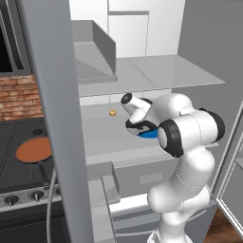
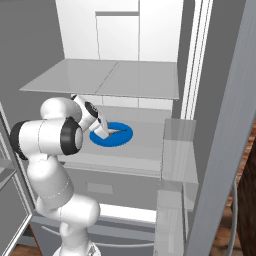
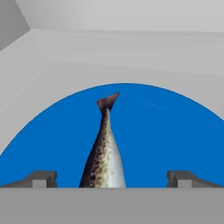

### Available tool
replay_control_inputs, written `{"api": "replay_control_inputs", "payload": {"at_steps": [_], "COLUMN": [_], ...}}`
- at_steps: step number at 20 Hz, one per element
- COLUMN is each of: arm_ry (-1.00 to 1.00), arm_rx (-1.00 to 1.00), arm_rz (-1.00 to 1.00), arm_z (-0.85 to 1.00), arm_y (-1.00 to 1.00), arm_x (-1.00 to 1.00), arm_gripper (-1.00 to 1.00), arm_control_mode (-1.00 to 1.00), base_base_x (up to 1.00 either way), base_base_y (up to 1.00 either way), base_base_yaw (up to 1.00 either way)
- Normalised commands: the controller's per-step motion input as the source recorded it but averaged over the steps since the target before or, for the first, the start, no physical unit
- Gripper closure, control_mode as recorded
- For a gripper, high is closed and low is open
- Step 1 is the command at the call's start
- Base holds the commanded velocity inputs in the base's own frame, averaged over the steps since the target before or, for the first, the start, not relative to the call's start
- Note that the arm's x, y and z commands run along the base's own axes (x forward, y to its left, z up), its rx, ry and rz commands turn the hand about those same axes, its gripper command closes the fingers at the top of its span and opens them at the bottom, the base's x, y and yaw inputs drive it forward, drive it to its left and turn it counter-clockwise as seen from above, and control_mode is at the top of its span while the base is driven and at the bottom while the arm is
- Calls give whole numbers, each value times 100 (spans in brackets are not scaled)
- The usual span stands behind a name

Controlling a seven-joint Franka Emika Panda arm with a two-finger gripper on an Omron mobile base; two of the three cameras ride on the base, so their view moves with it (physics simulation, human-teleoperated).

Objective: Retrieve the fish from the fridge and place it on the saucepan with marinade on the stove.

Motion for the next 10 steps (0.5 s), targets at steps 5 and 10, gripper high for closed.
{"api": "replay_control_inputs", "payload": {"at_steps": [5, 10], "arm_ry": [0, 0], "arm_rx": [0, 0], "arm_rz": [0, 0], "arm_z": [0, 0], "arm_y": [0, 0], "arm_x": [0, 0], "arm_gripper": [-100, -100], "arm_control_mode": [-100, -100], "base_base_x": [0, 0], "base_base_y": [0, 0], "base_base_yaw": [0, 0]}}
